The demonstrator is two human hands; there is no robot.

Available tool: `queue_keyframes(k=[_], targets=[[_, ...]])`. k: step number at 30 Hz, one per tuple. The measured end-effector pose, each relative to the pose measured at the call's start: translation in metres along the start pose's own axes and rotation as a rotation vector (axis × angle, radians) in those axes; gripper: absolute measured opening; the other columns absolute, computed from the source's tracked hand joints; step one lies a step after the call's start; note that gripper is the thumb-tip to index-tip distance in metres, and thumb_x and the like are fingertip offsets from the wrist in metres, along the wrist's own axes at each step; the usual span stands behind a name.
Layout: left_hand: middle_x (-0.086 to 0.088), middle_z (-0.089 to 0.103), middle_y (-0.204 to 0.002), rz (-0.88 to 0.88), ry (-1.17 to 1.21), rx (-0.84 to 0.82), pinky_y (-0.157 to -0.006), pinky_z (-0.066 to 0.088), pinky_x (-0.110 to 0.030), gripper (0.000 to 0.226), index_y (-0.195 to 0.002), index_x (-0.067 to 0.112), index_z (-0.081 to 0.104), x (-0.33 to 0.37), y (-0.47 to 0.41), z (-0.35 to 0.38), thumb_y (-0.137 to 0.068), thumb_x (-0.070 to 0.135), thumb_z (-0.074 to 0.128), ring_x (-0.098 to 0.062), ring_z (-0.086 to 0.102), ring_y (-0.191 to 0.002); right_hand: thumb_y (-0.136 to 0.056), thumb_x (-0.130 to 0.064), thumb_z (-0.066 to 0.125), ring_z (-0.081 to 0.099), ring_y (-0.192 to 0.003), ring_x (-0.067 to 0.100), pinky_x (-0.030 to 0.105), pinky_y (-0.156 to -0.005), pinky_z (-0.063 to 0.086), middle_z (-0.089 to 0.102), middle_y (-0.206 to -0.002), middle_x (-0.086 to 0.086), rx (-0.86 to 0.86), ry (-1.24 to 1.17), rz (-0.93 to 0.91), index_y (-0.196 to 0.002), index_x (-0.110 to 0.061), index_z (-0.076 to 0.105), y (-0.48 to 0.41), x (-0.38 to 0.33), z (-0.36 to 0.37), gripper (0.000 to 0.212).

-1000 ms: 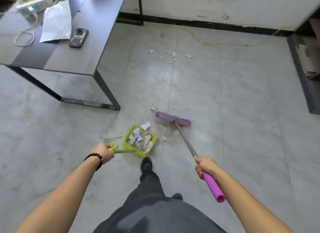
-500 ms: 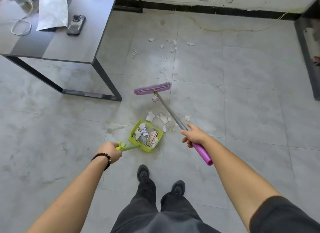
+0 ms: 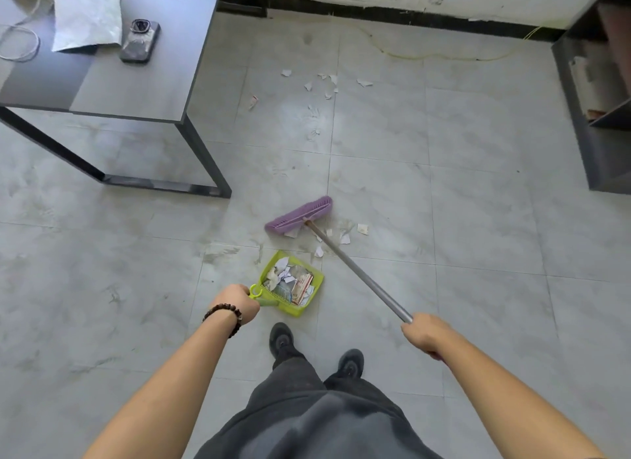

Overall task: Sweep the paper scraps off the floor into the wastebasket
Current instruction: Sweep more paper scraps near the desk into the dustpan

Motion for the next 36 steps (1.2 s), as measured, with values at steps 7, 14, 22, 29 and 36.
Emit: queue_keyframes(k=[7, 14, 22, 29, 36], targets=[[-0.004, 0.053, -0.068, -0.002, 0.032, -0.025, -0.060, 0.039, -0.025, 0.008, -0.084, 0.015, 0.062, 0.000, 0.000, 0.002, -0.085, 0.017, 0.055, -0.026, 0.051, -0.068, -0.091, -0.055, 0.045, 0.059, -0.067, 0.019, 0.025, -0.051, 0.039, 0.061, -0.078, -0.001, 0.214, 0.035, 0.032, -0.084, -0.019, 0.057, 0.024, 0.063, -0.013, 0.038], [-0.005, 0.051, -0.066, -0.001, 0.044, -0.018, -0.054, 0.034, -0.023, 0.008, -0.083, 0.012, 0.062, -0.001, -0.001, 0.002, -0.085, 0.016, 0.056, -0.024, 0.046, -0.060, -0.097, -0.051, 0.036, 0.061, -0.087, 0.031, 0.030, -0.062, 0.043, 0.064, -0.094, 0.009, 0.225, -0.080, -0.104, -0.093, -0.014, 0.057, 0.007, -0.017, -0.028, 0.043], [-0.005, 0.052, -0.065, -0.006, 0.018, 0.015, -0.051, 0.035, -0.023, 0.011, -0.077, 0.015, 0.060, -0.010, -0.007, 0.008, -0.087, 0.012, 0.056, -0.022, 0.047, -0.057, -0.099, -0.031, 0.031, 0.055, -0.111, 0.032, 0.037, -0.083, 0.046, 0.058, -0.122, 0.012, 0.130, 0.019, -0.111, -0.130, -0.020, 0.050, -0.019, -0.069, -0.006, 0.039], [-0.005, 0.050, -0.062, 0.021, -0.001, 0.011, -0.052, 0.032, -0.023, 0.012, -0.081, 0.013, 0.065, -0.003, -0.013, 0.006, -0.083, 0.009, 0.054, -0.025, 0.045, -0.057, -0.101, -0.042, 0.026, 0.056, -0.114, 0.033, 0.038, -0.089, 0.045, 0.060, -0.126, 0.012, 0.072, 0.012, 0.004, -0.132, -0.025, 0.046, 0.021, 0.074, 0.047, 0.040], [-0.004, 0.048, -0.056, 0.033, 0.012, 0.019, -0.048, 0.029, -0.022, 0.014, -0.078, 0.014, 0.066, -0.004, -0.009, 0.010, -0.085, 0.011, 0.055, -0.023, 0.041, -0.050, -0.100, -0.048, 0.033, 0.062, -0.096, 0.017, 0.024, -0.066, 0.046, 0.066, -0.115, -0.008, 0.160, -0.271, -0.025, -0.146, -0.042, 0.038, 0.064, 0.115, 0.037, 0.046]])
Point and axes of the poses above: each hand's wrist, its own y-axis away from the middle knuckle, its own z-axis out of the palm, x = y × z, the point moved 9 cm from there along -y, towards the middle knuckle
